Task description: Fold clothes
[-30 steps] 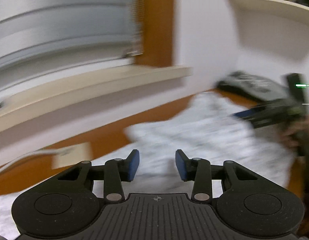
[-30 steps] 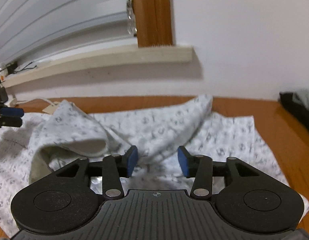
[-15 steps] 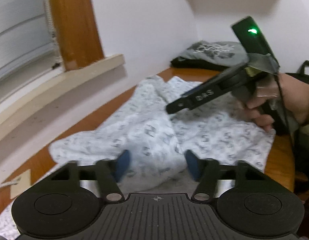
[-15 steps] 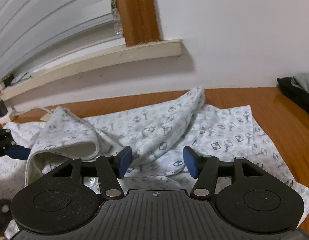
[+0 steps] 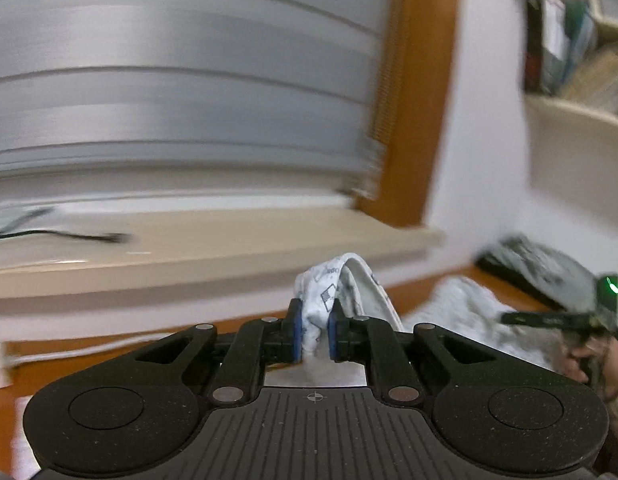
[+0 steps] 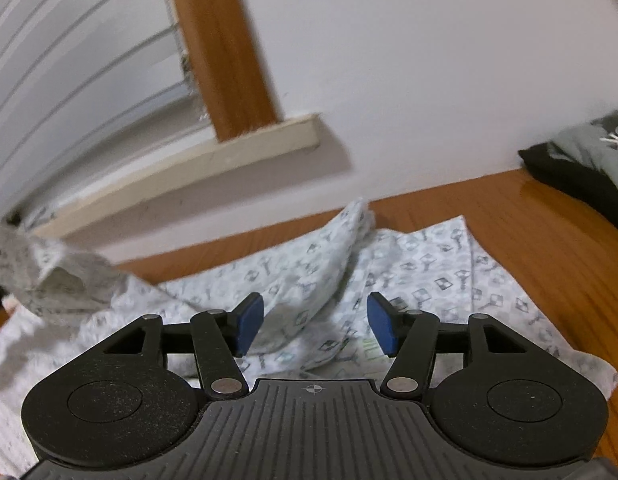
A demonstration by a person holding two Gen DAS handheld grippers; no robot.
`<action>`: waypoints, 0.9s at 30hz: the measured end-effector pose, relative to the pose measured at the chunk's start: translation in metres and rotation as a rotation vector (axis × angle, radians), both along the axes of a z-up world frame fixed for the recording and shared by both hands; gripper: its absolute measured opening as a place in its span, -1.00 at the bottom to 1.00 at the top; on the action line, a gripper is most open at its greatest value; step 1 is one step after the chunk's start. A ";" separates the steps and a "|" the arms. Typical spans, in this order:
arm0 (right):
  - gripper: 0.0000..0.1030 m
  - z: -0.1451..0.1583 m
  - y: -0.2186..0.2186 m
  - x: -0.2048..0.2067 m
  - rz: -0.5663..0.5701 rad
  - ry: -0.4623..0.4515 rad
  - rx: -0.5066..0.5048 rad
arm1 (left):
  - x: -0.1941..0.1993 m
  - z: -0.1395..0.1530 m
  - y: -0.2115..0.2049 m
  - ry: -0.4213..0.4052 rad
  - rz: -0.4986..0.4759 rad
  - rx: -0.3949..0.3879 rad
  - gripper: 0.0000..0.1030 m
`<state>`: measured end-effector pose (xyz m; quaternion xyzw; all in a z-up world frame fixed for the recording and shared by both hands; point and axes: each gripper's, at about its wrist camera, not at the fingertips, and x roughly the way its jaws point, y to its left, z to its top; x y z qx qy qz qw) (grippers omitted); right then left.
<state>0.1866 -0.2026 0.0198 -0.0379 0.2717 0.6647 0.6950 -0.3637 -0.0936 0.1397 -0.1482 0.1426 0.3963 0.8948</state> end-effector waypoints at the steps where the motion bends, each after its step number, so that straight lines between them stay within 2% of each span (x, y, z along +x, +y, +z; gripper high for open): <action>1: 0.12 0.000 -0.002 0.003 -0.007 0.014 0.012 | -0.017 0.001 0.001 -0.012 0.026 -0.006 -0.74; 5: 0.12 0.000 -0.006 0.011 -0.033 0.059 0.041 | -0.071 -0.004 0.004 -0.051 0.122 -0.062 -0.74; 6: 0.12 -0.001 -0.006 0.011 -0.032 0.061 0.039 | -0.078 -0.011 0.007 -0.046 0.133 -0.096 -0.74; 9: 0.13 -0.002 -0.001 0.010 -0.018 0.057 0.021 | -0.083 -0.041 0.011 0.038 0.137 -0.183 -0.65; 12: 0.14 -0.003 0.001 0.008 -0.010 0.049 0.007 | -0.085 -0.063 0.010 0.114 0.194 -0.190 -0.64; 13: 0.14 -0.003 0.001 0.008 -0.009 0.048 0.005 | -0.087 -0.064 0.011 0.115 0.213 -0.186 -0.60; 16: 0.21 -0.003 0.002 0.009 -0.008 0.051 0.002 | -0.094 -0.061 0.010 0.112 0.257 -0.163 -0.26; 18: 0.22 -0.003 0.002 0.008 -0.006 0.047 0.000 | -0.088 -0.054 0.013 0.124 0.266 -0.126 -0.26; 21: 0.22 -0.003 0.002 0.008 -0.004 0.043 -0.003 | -0.076 -0.044 0.003 0.110 0.199 -0.074 -0.15; 23: 0.22 -0.003 0.002 0.008 -0.006 0.044 -0.003 | -0.062 -0.040 -0.007 0.120 0.136 -0.050 0.12; 27: 0.22 -0.003 0.002 0.007 -0.005 0.046 -0.007 | -0.035 -0.044 -0.023 0.176 0.027 -0.040 0.24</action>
